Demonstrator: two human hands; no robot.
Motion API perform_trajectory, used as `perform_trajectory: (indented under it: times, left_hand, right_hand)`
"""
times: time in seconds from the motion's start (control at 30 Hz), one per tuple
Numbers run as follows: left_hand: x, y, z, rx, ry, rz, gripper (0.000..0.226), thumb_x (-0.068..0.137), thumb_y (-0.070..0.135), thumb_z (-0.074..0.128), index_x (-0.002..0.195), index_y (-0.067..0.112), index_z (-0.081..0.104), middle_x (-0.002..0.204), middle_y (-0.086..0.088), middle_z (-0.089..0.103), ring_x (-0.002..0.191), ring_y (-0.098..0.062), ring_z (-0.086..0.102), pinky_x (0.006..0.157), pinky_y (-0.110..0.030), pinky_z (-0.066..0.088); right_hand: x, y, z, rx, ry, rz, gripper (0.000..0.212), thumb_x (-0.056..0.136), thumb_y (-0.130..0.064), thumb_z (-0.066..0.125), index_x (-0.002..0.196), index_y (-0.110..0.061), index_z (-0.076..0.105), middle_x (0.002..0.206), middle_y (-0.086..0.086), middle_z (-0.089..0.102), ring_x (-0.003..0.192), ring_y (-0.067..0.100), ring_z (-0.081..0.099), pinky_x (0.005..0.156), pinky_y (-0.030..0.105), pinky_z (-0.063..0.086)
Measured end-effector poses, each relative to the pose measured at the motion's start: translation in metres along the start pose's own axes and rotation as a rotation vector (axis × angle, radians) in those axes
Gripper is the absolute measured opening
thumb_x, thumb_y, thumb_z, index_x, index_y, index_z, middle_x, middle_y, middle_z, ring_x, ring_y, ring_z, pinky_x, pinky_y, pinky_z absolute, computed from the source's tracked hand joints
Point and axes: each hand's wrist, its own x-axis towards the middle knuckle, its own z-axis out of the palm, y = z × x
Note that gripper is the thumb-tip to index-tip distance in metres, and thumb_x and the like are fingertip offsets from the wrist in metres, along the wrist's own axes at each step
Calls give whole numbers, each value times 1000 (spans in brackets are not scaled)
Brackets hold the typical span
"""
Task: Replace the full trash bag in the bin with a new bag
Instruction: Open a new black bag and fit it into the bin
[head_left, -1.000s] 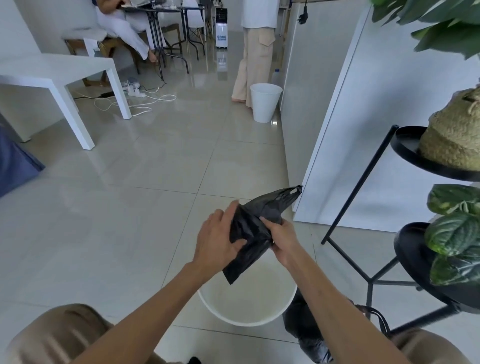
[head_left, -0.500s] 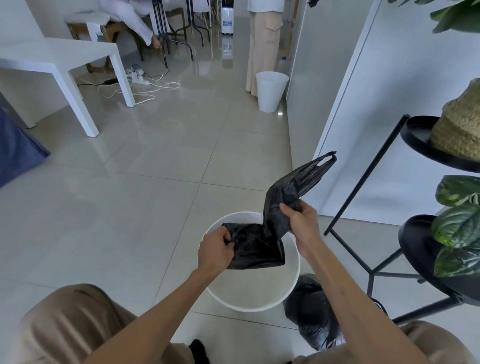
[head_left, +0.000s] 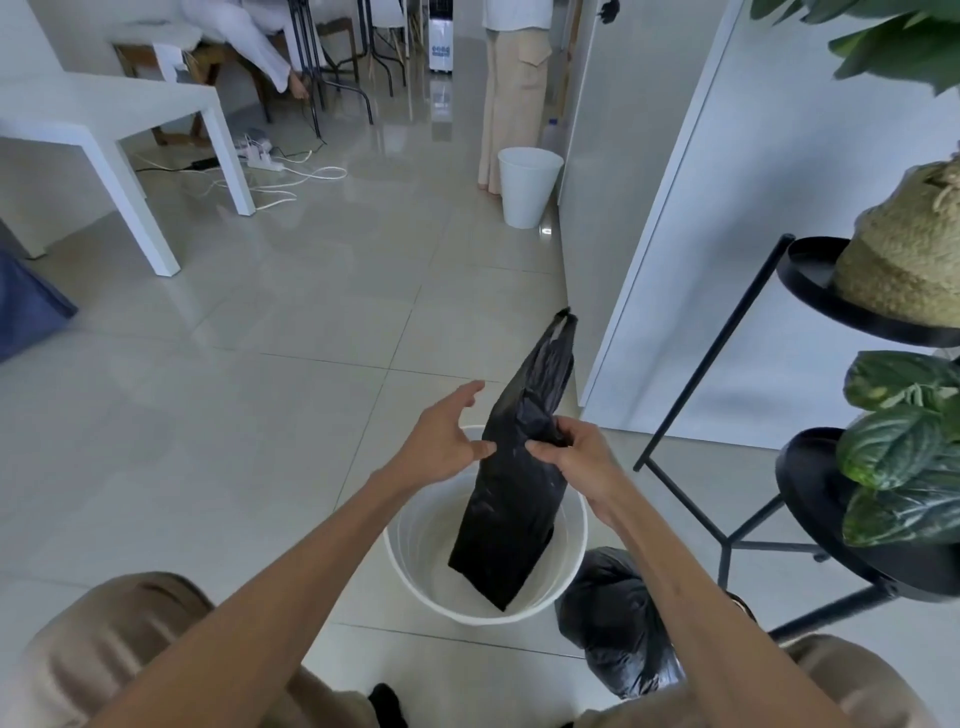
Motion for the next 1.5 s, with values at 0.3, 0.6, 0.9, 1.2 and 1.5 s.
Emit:
perform_trajectory:
  times: [0.3,0.6,0.9,1.2,1.5]
  left_hand:
    - [-12,7,-11,-96,-311,-101,20,85,15,76,103,20,73,69,1,68,60,-13,59,55,-25,44]
    - [-14,2,10,-136,176,-100,13,79,19,81,85,8,79,77,-3,76,71,-19,73,67,-33,61]
    - [-24,13,24,-308,-1,58,40,71,14,88,105,23,69,93,5,79,90,-9,74,85,-28,59]
    - [-33,8,12,-614,-39,-77,37,94,19,70,130,16,62,104,-3,80,98,-19,76,94,-36,58]
    - [-32,6,7,-521,-223,-47,41,98,0,55,136,15,61,118,3,75,114,-9,68,94,-18,52]
  right_hand:
    - [1,-14,-9,-298,-135,-73,20,86,-1,72,103,-11,74,95,7,76,96,26,70,91,42,55]
    - [-8,-5,21,-204,431,-170,32,88,-35,73,114,-21,60,101,-1,65,93,18,65,86,35,58]
    - [-5,-12,27,76,190,-80,15,89,-21,75,101,-14,71,90,3,78,85,19,76,73,30,63]
    - [-11,-4,31,303,67,-37,9,95,-3,62,99,-3,70,92,10,77,86,19,75,78,30,61]
    - [-2,-8,31,202,108,-81,8,89,-8,73,97,-7,76,93,9,77,87,25,76,80,35,63]
